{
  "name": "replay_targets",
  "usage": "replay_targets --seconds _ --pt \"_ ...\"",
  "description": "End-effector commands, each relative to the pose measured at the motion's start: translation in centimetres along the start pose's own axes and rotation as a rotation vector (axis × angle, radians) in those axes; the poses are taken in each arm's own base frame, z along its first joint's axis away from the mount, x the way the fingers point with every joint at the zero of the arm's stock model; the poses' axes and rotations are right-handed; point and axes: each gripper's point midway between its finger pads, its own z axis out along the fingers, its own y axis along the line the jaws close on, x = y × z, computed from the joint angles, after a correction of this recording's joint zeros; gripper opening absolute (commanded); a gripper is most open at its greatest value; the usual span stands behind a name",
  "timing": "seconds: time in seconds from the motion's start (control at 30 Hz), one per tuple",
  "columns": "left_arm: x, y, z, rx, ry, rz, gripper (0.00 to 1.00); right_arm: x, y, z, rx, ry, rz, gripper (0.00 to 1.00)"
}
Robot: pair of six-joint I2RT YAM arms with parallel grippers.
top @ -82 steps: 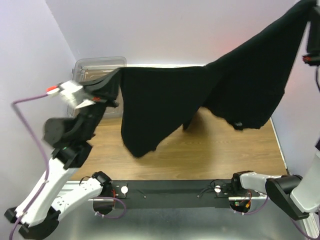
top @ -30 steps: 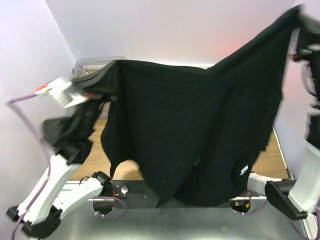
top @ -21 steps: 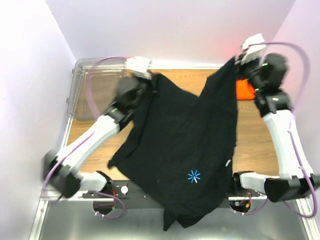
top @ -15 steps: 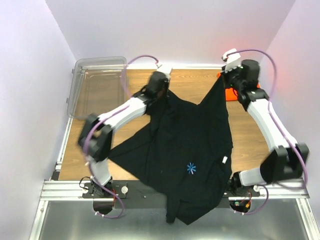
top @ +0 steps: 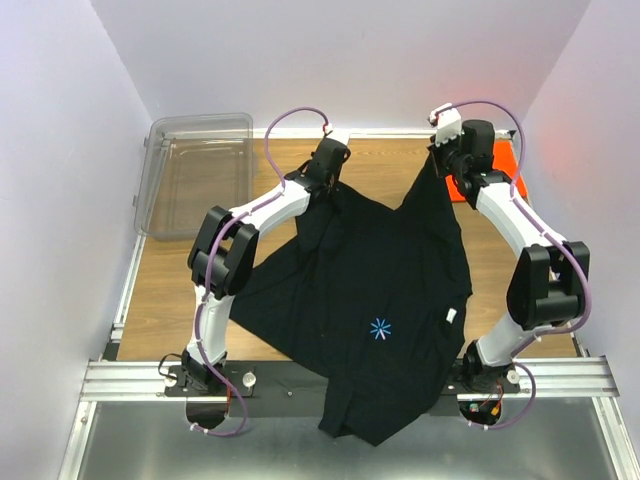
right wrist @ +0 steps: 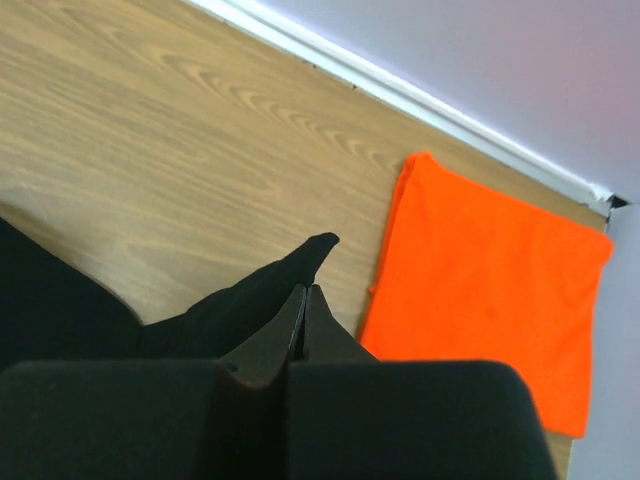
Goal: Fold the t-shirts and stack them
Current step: Flatten the tshirt out
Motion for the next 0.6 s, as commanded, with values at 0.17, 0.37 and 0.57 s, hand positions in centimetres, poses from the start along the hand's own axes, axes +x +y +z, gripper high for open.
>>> replay_targets --seconds 0.17,0.37,0.57 --pt "-0.7 -0.4 -0.2 0.05 -0.009 0.034 0.0 -5.4 -1.5 -4.5 0.053 -0.168 -0.018 0.0" --pt "-0.4 0.2 -0.1 0.02 0.003 0.018 0.38 -4.4 -0.9 -5.0 0.042 -0.156 -0.012 0.01" --pt "-1.2 2.9 -1.3 0.053 -0.013 -0.064 0.64 -3.5 -0.4 -4.7 0.027 -0.137 0.004 0.01"
